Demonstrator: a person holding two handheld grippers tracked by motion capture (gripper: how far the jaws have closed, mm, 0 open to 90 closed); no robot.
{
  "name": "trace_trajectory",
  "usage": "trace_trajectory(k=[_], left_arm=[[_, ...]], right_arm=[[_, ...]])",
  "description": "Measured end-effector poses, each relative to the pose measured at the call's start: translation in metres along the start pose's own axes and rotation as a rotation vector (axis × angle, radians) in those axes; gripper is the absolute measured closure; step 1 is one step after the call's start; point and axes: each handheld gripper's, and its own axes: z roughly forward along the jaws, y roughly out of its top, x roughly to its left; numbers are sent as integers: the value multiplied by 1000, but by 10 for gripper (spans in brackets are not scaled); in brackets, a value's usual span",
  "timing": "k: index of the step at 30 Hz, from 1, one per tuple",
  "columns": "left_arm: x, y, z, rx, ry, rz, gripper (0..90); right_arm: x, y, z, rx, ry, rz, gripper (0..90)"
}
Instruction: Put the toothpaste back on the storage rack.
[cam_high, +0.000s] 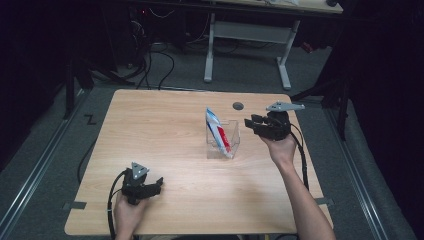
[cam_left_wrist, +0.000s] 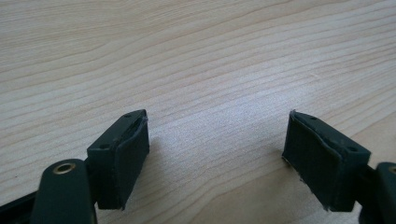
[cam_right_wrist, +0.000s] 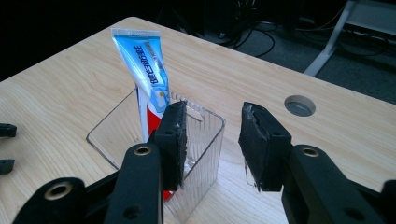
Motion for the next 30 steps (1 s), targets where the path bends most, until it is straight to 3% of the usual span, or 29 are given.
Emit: trace_trajectory(k=[11, 30], left_arm=[[0, 0, 0, 1, 3, 2, 225], [0, 0, 0, 1, 4, 1, 225]], right_arm=[[-5, -5, -10, 4, -24, -16, 605], [-24, -31, -34, 14, -56, 33, 610]])
